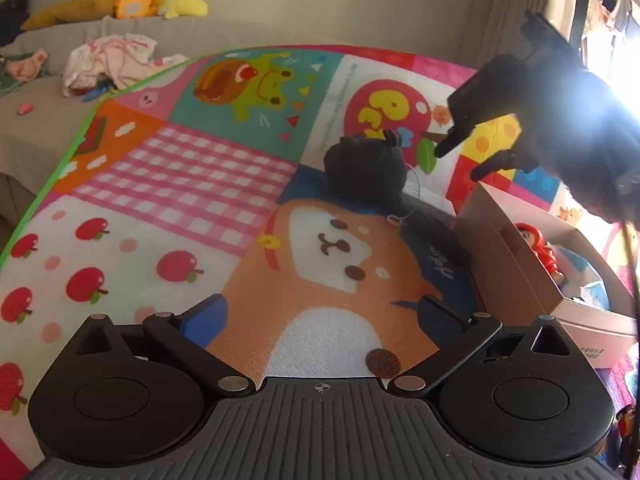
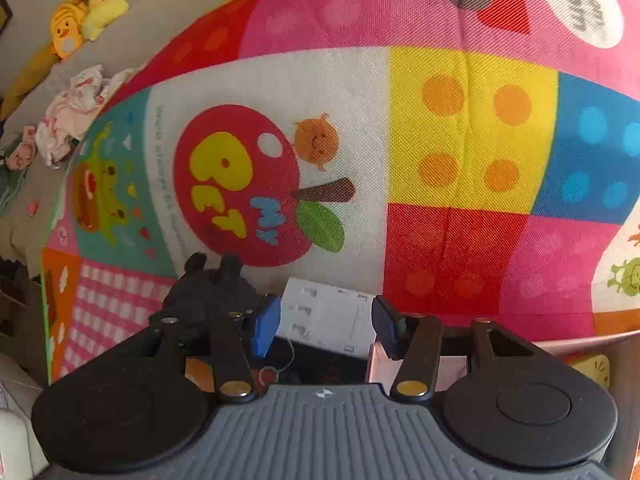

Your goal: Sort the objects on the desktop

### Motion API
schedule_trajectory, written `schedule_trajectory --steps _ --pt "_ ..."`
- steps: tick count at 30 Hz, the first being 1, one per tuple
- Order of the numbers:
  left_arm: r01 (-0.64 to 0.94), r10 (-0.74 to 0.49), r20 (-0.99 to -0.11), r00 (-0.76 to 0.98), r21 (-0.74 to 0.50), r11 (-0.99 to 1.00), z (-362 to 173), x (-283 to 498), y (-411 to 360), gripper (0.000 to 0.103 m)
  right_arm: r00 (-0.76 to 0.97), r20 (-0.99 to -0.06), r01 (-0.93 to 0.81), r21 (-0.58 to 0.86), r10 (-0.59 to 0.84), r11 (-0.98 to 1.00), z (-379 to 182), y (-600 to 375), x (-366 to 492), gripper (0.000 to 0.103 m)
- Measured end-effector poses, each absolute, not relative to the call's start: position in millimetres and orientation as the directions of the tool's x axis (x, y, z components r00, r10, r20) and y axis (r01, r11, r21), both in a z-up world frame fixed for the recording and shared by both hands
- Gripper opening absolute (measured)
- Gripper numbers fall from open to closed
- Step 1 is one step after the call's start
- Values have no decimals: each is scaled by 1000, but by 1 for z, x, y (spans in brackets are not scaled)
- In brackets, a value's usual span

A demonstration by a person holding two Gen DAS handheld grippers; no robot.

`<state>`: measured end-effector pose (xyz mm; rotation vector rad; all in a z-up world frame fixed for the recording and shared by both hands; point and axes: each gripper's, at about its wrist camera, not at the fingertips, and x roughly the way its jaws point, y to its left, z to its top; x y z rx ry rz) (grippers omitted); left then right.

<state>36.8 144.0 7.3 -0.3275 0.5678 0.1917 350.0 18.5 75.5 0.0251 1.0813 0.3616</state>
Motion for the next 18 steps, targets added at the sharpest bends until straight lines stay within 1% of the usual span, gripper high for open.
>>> schedule_trajectory --steps 3,5,8,11,13,16,18 --pt "-262 76 -554 829 -264 928 6 35 144 103 433 -870 -245 138 236 960 58 36 367 52" --pt "-258 66 -555 829 -275 926 6 35 145 103 409 -889 -228 118 205 966 44 46 376 52" --pt "-263 60 -561 825 -289 920 5 36 147 103 391 -901 -228 105 189 968 32 58 378 52" --pt "-264 51 -565 824 -302 916 5 35 149 103 375 -904 -251 113 204 961 30 69 375 51" --pt "-260 47 -564 825 -304 916 5 34 149 103 357 -908 -281 121 221 952 29 75 366 48" --pt "-256 42 -563 825 -307 917 5 34 149 103 302 -916 -321 162 263 933 29 76 349 46" --pt "-254 39 -563 825 -309 917 5 34 148 103 266 -921 -364 176 283 915 28 77 333 46"
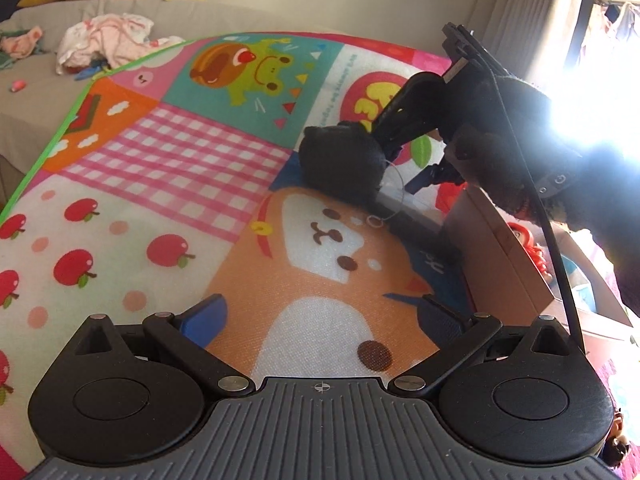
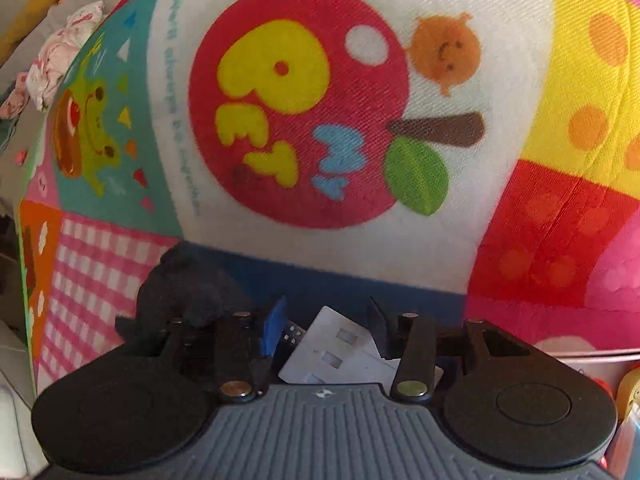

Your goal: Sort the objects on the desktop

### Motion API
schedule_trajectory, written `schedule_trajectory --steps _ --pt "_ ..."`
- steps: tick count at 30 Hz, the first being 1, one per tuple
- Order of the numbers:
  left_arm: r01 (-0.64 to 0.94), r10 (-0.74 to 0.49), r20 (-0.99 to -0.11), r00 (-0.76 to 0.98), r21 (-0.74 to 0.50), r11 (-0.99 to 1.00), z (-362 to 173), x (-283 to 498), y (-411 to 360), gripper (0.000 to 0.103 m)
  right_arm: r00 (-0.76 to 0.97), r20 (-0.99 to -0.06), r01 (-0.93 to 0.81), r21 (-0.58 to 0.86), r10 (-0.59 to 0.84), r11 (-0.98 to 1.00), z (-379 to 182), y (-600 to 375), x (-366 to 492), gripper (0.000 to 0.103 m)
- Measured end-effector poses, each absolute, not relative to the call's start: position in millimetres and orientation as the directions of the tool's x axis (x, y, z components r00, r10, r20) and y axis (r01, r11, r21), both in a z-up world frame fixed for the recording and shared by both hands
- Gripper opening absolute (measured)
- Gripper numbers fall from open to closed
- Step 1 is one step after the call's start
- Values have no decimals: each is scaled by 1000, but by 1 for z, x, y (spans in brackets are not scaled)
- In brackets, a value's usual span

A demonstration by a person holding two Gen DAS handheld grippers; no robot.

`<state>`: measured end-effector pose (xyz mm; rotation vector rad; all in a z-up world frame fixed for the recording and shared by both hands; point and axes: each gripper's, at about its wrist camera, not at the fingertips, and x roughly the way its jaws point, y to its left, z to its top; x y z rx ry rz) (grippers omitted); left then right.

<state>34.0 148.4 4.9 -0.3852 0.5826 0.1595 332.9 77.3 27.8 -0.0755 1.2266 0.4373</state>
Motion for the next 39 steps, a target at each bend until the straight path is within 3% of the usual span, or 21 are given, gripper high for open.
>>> schedule_trajectory --steps 11,17,22,28,36,39 --pt "-206 2 -558 830 -304 930 4 35 144 103 101 -933 -556 234 344 797 35 52 222 45" --pt "-154 -28 -540 841 -289 945 5 33 137 103 301 -810 -625 231 503 746 93 -4 164 45" --pt "-98 -61 -544 837 -260 961 7 31 125 103 475 -718 -619 138 508 773 113 -66 124 60" --pt "24 -145 -555 819 -219 975 9 23 91 103 564 -692 -524 120 450 843 90 -139 87 67" --pt "172 -350 -561 750 -346 922 10 15 52 103 649 -671 -438 55 358 897 42 -194 38 76" --pt "132 -289 -585 757 -296 946 13 19 39 103 687 -641 -398 63 343 915 39 -212 26 80"
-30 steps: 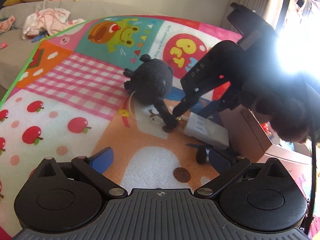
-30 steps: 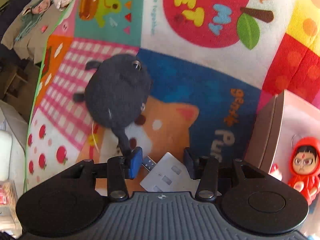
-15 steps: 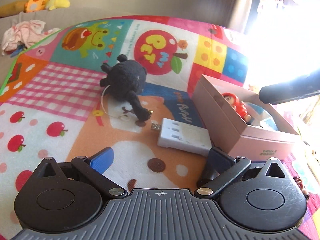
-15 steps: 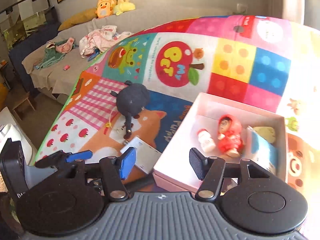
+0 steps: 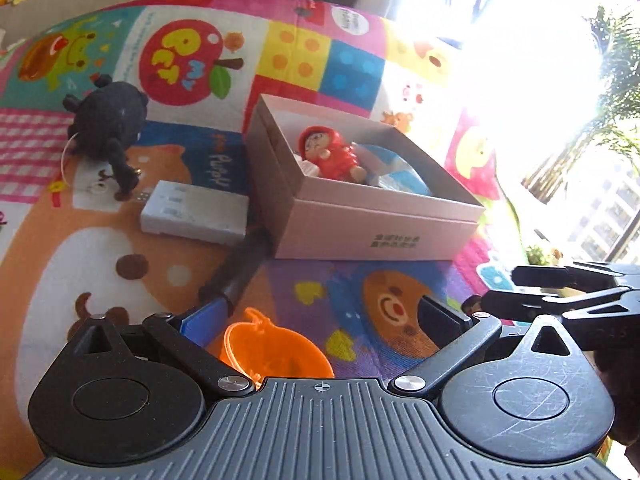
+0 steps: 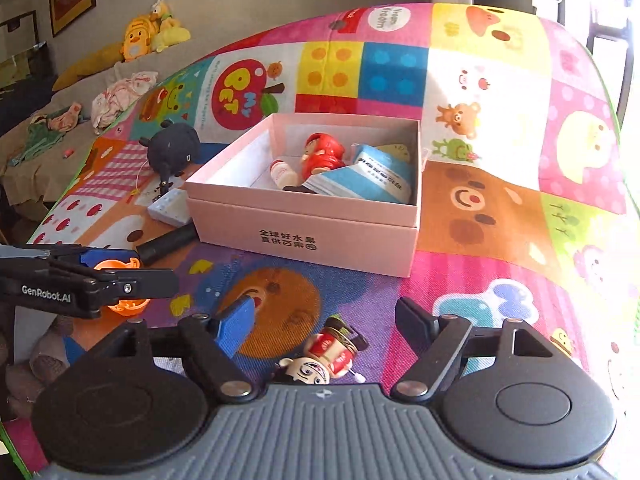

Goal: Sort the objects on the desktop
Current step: 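Grasp the black stick on the mat with the right tool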

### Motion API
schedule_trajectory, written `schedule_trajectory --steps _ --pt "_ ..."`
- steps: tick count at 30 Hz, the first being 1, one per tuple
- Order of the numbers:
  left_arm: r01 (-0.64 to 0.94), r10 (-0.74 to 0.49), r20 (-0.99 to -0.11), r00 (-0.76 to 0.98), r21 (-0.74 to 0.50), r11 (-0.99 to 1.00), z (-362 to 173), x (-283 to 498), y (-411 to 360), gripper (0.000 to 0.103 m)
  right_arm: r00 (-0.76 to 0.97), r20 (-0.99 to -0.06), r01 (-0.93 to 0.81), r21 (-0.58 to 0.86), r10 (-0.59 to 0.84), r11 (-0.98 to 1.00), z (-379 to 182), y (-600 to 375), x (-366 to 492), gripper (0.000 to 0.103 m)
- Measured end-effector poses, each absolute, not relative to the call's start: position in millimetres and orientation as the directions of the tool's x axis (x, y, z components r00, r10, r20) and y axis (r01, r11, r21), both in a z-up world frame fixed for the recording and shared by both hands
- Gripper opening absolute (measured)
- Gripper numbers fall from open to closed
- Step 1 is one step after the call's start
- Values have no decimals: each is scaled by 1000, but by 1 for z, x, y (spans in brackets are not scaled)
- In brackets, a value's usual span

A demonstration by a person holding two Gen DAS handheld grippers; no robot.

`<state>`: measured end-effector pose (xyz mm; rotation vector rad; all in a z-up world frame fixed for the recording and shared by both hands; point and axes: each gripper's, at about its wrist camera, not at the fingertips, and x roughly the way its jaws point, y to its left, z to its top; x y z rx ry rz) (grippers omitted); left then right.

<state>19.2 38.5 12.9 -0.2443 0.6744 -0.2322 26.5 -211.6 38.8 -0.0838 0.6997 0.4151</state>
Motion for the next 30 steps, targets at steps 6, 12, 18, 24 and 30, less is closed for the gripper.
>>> schedule_trajectory --steps 6,12,18,24,30 --pt "6 -129 -616 777 -198 980 16 29 40 103 730 -598 -364 69 331 929 33 -232 10 90" --pt "58 -192 -646 739 -223 973 9 40 43 103 725 -593 -350 122 351 929 20 -239 9 92" --pt "309 -452 -577 680 -333 891 19 27 8 103 743 -584 -298 149 327 943 17 -248 13 94" --pt "318 -434 -573 695 -296 901 31 17 -3 103 756 -568 -304 133 324 943 23 -245 11 94" --pt "140 -134 -565 814 -33 990 47 -5 15 103 689 -592 -464 82 418 882 34 -201 18 58"
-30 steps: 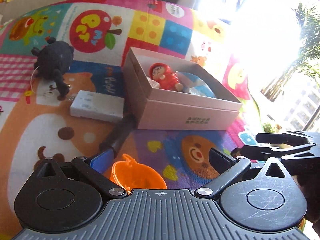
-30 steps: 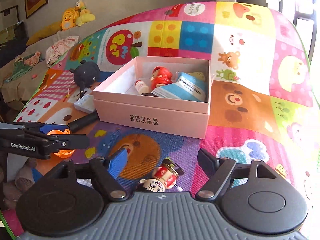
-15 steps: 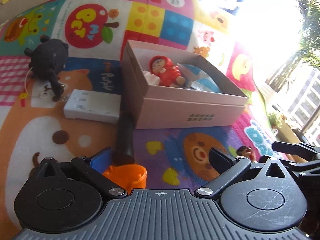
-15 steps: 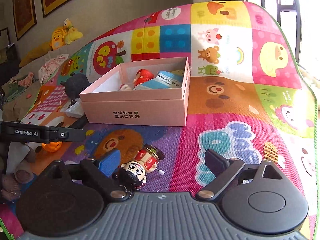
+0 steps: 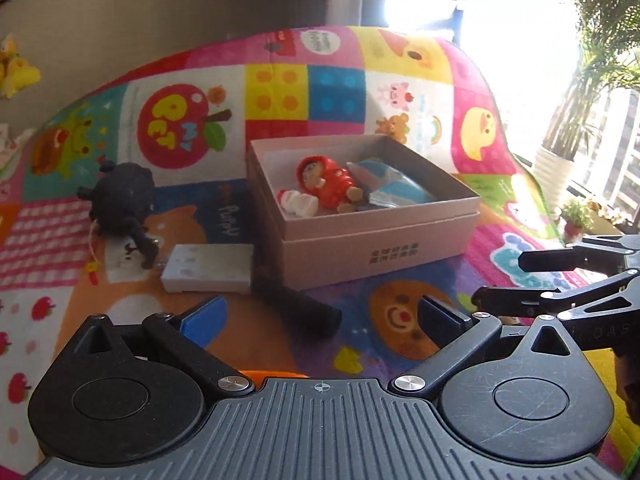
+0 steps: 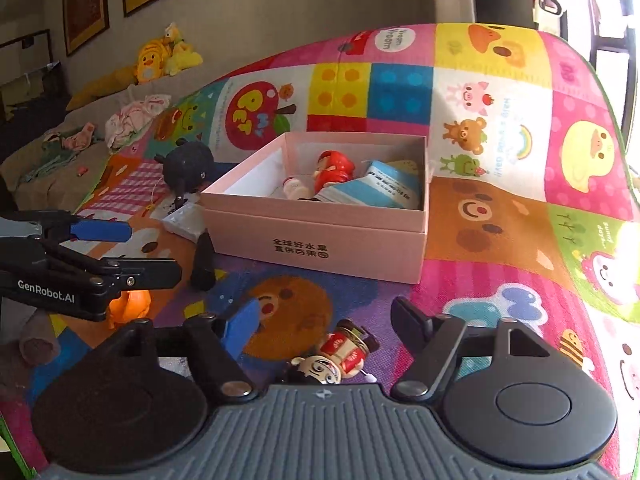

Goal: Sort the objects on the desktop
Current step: 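Grasp the black stick on the mat with the right tool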

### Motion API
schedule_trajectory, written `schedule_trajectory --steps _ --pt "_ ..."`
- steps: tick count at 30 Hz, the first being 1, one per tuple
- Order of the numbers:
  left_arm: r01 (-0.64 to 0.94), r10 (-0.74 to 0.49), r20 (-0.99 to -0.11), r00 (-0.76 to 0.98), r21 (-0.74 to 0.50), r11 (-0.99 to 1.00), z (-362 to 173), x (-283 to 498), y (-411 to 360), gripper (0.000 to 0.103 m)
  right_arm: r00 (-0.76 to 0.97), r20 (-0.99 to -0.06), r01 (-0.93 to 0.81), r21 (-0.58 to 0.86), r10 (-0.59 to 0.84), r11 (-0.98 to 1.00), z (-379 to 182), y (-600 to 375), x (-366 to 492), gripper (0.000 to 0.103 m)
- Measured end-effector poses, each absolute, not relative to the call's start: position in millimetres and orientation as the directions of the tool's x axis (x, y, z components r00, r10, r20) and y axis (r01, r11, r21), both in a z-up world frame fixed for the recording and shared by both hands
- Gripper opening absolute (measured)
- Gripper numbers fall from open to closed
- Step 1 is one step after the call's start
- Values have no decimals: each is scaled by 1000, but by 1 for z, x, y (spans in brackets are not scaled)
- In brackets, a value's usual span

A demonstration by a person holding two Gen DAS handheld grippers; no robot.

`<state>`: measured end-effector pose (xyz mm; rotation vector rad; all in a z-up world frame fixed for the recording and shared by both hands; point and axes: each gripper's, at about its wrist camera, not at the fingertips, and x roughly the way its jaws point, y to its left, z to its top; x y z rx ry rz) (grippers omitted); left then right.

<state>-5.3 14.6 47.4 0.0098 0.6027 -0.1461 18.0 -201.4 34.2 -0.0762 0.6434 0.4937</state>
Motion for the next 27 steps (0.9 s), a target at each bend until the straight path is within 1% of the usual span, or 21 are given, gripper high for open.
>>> schedule_trajectory --steps 1,4,6,9,11,12,14,19,22,25,27 --pt "107 -106 -562 821 -32 994 49 -8 23 103 665 -605 -495 83 438 865 35 -191 21 55" --pt "-13 -30 -559 828 -73 997 51 -14 56 103 593 -634 -589 79 497 804 35 -155 28 55" --pt "-74 9 -558 830 -94 993 49 -17 74 103 572 -652 -625 48 499 779 31 -130 31 55" --pt "-98 10 -561 828 -126 987 46 -22 89 103 562 -672 -652 0 483 758 22 -98 37 53" --pt "-76 -17 -566 824 -141 987 43 -27 92 103 558 -690 -652 -21 461 758 15 -84 44 47" --pt "-65 -29 -569 822 -145 987 42 -28 92 103 553 -699 -651 -23 453 759 11 -80 48 36" --pt "-39 -57 -575 816 -154 987 38 -30 88 103 557 -695 -644 -16 454 765 10 -78 53 22" --pt "26 -131 -599 790 -180 983 23 -31 72 103 538 -703 -648 8 465 761 15 -98 45 22" --pt "72 -171 -610 773 -184 980 15 -31 59 103 560 -709 -636 -36 429 770 16 -120 37 22" --pt "104 -198 -620 759 -185 977 9 -30 48 103 642 -692 -562 -134 329 816 15 -144 40 23" --pt "115 -211 -625 751 -190 975 6 -29 42 103 738 -641 -451 -234 212 861 13 -159 47 23"
